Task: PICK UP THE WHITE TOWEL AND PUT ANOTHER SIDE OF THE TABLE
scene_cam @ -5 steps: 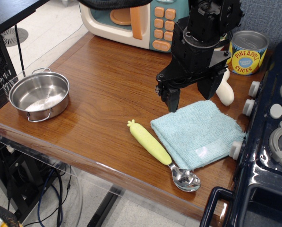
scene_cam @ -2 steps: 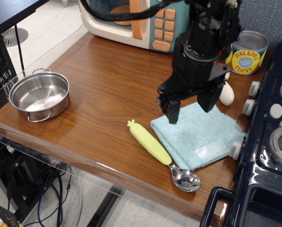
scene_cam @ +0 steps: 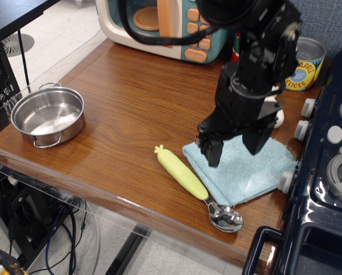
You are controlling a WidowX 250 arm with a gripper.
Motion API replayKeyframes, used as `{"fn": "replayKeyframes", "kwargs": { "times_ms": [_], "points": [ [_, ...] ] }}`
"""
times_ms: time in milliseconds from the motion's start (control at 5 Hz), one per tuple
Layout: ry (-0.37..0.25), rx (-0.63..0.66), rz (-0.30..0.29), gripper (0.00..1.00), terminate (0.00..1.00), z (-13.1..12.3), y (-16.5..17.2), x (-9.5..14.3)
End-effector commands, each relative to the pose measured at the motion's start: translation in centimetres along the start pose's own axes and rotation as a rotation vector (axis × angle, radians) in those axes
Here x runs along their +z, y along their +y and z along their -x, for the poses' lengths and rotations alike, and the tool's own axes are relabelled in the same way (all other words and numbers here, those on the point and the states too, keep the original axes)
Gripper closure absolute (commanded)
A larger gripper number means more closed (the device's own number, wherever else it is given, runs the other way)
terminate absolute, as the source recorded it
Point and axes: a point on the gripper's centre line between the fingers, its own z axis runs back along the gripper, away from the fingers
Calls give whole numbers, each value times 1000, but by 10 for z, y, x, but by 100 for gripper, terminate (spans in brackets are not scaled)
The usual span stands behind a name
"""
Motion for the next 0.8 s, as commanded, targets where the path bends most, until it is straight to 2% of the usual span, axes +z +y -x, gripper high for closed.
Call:
{"fn": "replayKeyframes", "kwargs": {
  "times_ms": [0,400,600],
  "points": [
    [-19,-17,-24,0,0,2,-4,-14],
    [-32,51,-14,0,0,-24,3,-13],
    [-43,120,-10,0,0,-52,11,-10]
  ]
}}
